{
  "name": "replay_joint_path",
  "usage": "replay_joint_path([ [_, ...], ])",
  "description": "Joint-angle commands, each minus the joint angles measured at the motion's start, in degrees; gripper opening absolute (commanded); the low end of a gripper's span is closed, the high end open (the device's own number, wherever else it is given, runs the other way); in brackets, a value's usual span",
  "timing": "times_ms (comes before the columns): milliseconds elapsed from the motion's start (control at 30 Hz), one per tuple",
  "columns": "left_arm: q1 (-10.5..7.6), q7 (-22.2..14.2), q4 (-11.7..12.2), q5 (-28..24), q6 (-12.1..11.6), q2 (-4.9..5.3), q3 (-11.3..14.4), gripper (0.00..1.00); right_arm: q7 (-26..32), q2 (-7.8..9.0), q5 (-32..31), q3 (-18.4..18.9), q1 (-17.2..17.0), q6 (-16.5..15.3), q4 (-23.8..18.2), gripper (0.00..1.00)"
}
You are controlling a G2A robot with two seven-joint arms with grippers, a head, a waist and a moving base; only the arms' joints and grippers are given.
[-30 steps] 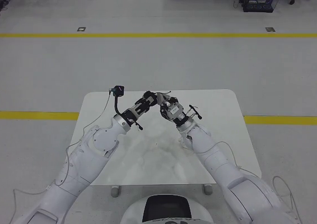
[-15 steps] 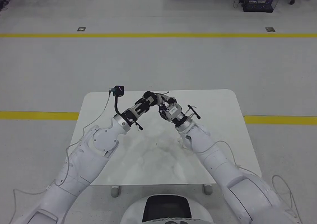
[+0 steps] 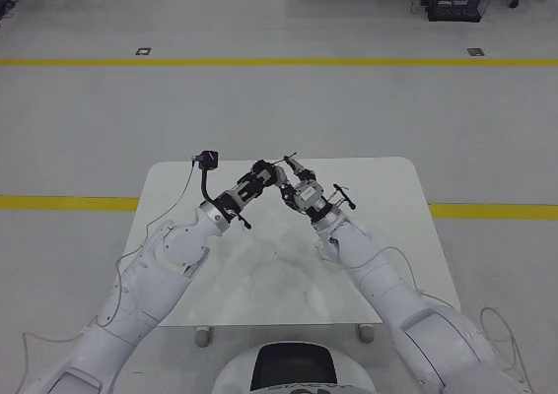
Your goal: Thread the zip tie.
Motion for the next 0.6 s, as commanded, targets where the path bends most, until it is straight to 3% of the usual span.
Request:
replay_joint_path([
  [0,0.0,0.0,0.0,0.0,0.0,-0.01,0.0,0.0,0.2,0.09,-0.2,0.1,-0.1,0.0,0.0,1.0],
  [567,0.0,0.0,0.0,0.0,0.0,-0.01,0.0,0.0,8.1,3.67,-5.5,5.3,-2.4,-0.1,-1.7,1.0],
])
